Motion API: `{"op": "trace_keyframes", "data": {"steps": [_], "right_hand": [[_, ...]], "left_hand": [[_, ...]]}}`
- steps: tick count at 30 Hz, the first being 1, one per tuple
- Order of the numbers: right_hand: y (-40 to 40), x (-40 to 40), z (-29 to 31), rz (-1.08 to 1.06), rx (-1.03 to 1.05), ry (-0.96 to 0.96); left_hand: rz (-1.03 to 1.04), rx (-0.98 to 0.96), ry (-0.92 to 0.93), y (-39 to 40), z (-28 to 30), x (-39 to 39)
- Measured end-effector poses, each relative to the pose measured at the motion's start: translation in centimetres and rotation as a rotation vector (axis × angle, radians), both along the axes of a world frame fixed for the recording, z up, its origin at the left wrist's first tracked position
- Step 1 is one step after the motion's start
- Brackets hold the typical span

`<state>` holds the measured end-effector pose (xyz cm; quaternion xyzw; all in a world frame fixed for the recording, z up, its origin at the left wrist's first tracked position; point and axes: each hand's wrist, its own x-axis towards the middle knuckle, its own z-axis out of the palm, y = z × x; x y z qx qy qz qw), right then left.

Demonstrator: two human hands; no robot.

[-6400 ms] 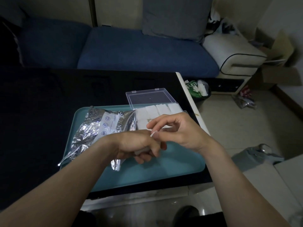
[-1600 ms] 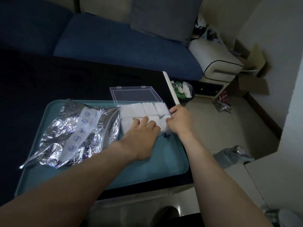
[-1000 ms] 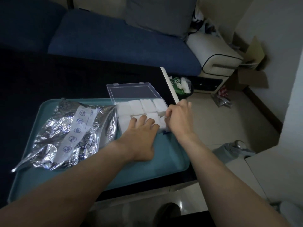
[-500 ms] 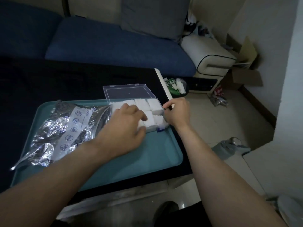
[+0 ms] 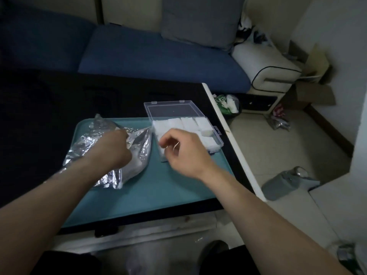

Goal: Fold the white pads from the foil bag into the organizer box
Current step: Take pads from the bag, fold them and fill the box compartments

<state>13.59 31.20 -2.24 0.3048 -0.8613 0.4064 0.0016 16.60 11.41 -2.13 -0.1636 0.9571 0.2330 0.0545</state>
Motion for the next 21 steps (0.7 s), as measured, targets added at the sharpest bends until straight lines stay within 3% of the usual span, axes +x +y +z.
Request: {"op": "trace_keyframes", "data": {"steps": [8,15,18,21], "right_hand": [[-4.9,2.2,-2.0,0.126,0.217,-0.037],[-6.8,1.8,-2.7,0.203,0.559,-0.13],[-7.3,1.6,-3.0,0.204,0.611,-0.153],[-7.6,1.7,-3.3,0.196,0.688,-0.153]], "left_hand": [[0.2,0.426,0.047,-1.7,-0.2,0.5],[0.109,0.013,0.177,-4.0,0.8,1.0],[0.008,-0.175,0.039,-4.6,0.6,1.0],[-0.08,-0.094,-0.166,-4.2,0.2,1.2]]}}
